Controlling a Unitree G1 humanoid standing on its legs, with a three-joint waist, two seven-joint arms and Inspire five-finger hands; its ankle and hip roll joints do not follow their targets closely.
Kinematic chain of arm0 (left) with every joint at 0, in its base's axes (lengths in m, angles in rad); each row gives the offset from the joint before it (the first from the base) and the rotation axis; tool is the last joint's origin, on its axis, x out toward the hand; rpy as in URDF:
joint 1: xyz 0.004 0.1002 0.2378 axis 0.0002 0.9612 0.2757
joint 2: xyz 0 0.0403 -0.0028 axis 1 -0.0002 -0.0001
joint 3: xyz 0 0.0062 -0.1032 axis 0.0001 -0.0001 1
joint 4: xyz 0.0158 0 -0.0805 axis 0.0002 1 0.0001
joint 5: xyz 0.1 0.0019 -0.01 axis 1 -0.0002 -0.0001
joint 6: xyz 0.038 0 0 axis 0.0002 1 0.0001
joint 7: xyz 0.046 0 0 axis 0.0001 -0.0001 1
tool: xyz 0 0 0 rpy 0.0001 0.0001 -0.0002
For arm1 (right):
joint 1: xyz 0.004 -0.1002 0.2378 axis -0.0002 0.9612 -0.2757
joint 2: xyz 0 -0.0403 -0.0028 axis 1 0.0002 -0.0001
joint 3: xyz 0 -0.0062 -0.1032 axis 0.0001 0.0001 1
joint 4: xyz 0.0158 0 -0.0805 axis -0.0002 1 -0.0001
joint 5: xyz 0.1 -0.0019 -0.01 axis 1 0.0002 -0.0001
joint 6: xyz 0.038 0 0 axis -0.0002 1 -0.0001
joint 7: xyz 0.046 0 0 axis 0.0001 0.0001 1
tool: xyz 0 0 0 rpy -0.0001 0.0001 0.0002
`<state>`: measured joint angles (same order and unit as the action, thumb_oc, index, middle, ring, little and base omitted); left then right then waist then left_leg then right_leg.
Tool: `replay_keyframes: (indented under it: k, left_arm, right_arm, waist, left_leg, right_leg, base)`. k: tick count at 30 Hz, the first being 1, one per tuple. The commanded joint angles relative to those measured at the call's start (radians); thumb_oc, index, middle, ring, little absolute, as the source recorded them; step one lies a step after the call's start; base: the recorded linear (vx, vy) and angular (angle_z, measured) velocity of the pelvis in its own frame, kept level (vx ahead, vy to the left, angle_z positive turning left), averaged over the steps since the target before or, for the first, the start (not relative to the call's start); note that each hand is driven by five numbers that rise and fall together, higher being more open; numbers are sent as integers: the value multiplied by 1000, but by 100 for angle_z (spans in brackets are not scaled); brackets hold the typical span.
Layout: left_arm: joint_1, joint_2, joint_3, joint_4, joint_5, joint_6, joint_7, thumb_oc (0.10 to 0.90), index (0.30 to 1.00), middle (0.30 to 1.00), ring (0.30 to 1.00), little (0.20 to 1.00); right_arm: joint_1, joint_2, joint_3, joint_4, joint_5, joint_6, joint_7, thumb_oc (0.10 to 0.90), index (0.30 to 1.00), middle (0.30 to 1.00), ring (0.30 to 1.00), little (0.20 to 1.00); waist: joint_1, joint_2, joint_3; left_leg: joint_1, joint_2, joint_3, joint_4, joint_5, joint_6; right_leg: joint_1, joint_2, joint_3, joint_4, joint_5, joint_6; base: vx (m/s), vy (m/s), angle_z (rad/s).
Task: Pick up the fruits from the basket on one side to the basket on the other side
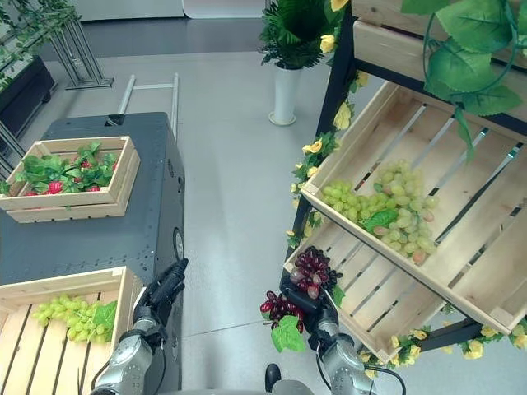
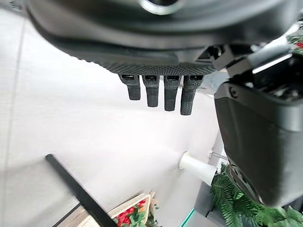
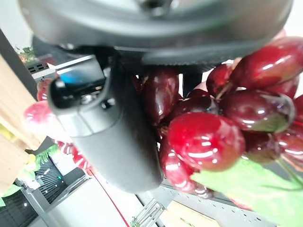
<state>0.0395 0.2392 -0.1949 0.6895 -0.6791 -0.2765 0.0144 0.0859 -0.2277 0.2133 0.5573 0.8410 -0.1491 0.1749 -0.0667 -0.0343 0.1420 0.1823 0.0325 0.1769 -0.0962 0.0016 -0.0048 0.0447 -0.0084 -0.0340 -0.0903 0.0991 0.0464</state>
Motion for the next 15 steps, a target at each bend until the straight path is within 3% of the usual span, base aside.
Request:
replay_keyframes:
  k: [1, 4, 8, 15]
  left_arm:
    - [-115, -10, -16, 17, -28, -64, -10, 800, 900, 900, 900, 900]
    - [-126, -16, -53, -9, -16, -76, -25, 800, 900, 900, 900, 900]
    - [-179, -11, -109, -50, -9, -83, 16, 800, 900, 900, 900, 900]
    - [-251, 16, -151, -124, -34, -99, 61, 800, 900, 900, 900, 900]
  right_arm:
    - [-111, 7, -21, -52, 26, -103, -11, 400, 300, 300, 300, 300]
    - [-125, 4, -10, -63, 15, -122, -57, 400, 300, 300, 300, 300]
    - [-167, -14, -8, -62, 32, -170, -103, 400, 300, 300, 300, 300]
    - [-214, -70, -47, -66, 7, -245, -176, 400, 300, 300, 300, 300]
  waist:
    - [-10, 2, 16]
    - [-11, -5, 41]
    - [-18, -10, 115]
    - [-24, -24, 234]
  left_leg:
    - [-50, -62, 15, 9, -70, 46]
    - [-74, -62, 21, 9, -63, 50]
    - [-116, -56, 29, 10, -48, 55]
    - [-272, -54, 56, 260, -108, 58]
  right_leg:
    - [15, 19, 8, 3, -47, 18]
    - [-13, 22, 20, 3, -35, 16]
    - [-69, 24, 27, 38, -29, 13]
    - [-178, 4, -14, 219, -83, -5]
  base:
    - [-15, -16, -12]
    - [-72, -12, -19]
    - [-138, -13, -9]
    - [-122, -54, 0]
